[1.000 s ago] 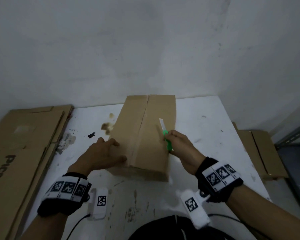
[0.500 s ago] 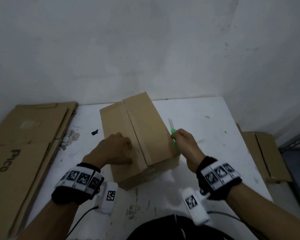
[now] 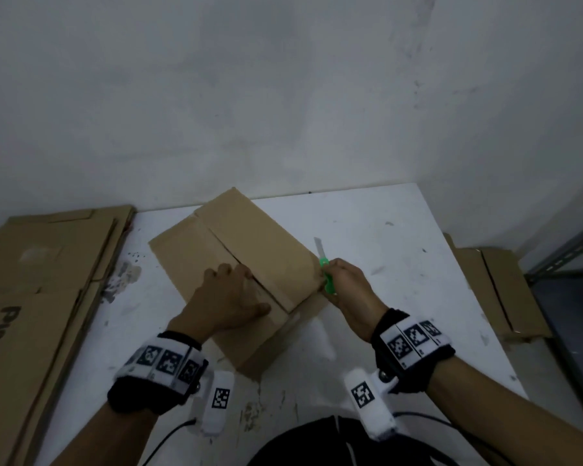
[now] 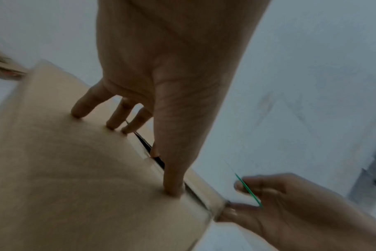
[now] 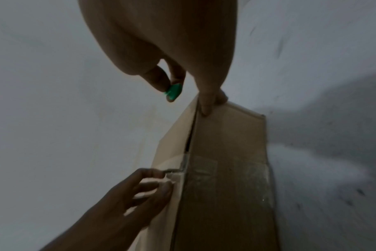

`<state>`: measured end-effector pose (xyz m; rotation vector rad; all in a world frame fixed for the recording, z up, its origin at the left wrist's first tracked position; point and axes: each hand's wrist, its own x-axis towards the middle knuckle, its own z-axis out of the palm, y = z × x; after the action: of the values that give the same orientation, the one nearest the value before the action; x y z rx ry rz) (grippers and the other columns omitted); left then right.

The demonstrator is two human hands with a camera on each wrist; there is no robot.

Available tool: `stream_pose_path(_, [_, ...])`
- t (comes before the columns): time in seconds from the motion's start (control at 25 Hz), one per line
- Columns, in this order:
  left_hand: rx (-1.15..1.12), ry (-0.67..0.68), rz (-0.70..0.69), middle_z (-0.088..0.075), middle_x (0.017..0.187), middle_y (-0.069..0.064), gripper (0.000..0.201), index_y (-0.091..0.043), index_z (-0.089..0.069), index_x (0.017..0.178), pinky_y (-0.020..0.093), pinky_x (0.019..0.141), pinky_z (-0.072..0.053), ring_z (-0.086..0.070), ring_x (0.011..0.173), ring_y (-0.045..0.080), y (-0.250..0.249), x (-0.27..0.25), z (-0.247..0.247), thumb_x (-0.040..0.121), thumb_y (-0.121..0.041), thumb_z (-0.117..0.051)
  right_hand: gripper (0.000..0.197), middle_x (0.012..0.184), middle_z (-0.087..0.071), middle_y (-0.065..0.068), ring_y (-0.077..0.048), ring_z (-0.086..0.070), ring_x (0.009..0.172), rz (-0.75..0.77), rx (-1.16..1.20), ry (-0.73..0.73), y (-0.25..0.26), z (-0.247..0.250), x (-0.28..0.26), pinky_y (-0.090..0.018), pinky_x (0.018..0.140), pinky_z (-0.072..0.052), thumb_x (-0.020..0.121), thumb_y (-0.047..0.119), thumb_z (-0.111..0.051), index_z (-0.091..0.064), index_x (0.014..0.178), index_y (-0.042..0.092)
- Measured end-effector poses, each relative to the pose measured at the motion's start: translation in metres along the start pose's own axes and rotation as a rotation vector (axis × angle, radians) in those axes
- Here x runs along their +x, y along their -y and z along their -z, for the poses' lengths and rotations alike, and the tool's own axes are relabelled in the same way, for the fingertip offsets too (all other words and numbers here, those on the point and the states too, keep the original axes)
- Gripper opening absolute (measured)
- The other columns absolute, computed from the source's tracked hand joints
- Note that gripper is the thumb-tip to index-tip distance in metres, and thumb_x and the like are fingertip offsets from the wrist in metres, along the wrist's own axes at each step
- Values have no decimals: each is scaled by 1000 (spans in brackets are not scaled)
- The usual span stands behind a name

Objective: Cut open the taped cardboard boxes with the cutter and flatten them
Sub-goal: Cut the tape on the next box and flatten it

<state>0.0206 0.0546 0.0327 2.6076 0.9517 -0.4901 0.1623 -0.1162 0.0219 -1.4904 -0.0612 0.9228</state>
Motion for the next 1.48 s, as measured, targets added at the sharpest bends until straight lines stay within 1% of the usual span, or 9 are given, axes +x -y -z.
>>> stream_pose_path(0.08, [98,-74,46,-42,135,10,65,-26,-40,131,43,92,-43,-38,121,31,-14,-9,-10,85,-71,-53,20,93,-50,-12,-23,-48,88,14,83,9,4,7,14,-36,87,-45,98,6,-47,-51,78,9])
stream_pose_path(0.2, [151,-204,46,-43,136,10,79,-27,-46,127,47,100,-38,-40,123,31,-10,-7,-9,74,-85,-51,24,97,-54,-12,-20,-50,93,36,67,31,8,18,18,-37,94,-46,101,12,-47,-53,78,13])
stream_pose_path(0.32, [119,-226,-73,-20,161,5,109,-36,-38,142,61,115,-16,-12,149,29,0,8,-2,53,-99,-41,19,89,-55,-10,-22,-54,82,45,-245,23,1,25,-1,-40,82,-52,99,18,-50,-54,82,13])
stream_pose_path(0.44, [201,-277,-187,-6,167,-3,116,-40,-29,150,70,114,1,5,154,25,-4,22,-2,52,-103,-25,22,81,-62,-13,-27,-61,69,-31,-382,118,-12,37,-24,-37,69,-56,100,16,-50,-61,85,4])
stream_pose_path(0.56, [210,-232,-240,1,168,-5,121,-43,-17,154,67,116,8,9,154,23,-10,37,6,50,-105,-20,26,78,-66,-11,-23,-62,61,-40,-468,125,-17,48,-30,-33,65,-58,102,17,-48,-66,92,3])
stream_pose_path(0.88, [208,51,-217,18,165,-9,118,-49,2,154,68,113,14,21,151,27,-15,57,16,57,-100,-41,27,76,-69,-15,-28,-60,53,-37,-482,170,-14,40,-21,-34,60,-57,103,15,-46,-65,95,-1])
stream_pose_path(1.16, [137,111,-159,21,164,-11,119,-53,8,152,71,114,7,18,152,27,-14,61,14,58,-95,-51,27,69,-72,-13,-31,-67,52,75,-651,211,-16,39,-19,-28,63,-53,102,17,-49,-64,88,0])
stream_pose_path(1.36, [96,115,-148,22,164,-11,121,-53,7,152,72,113,6,19,151,27,-13,66,13,58,-92,-58,31,62,-69,-13,-35,-65,51,125,-588,80,-25,36,-23,-35,64,-57,102,20,-46,-62,88,-3])
stream_pose_path(1.48, [96,117,-143,22,164,-11,122,-53,7,152,71,113,6,19,151,28,-14,67,13,57,-92,-60,29,65,-70,-11,-34,-65,51,97,-611,156,-27,36,-23,-30,58,-53,103,20,-45,-62,88,1])
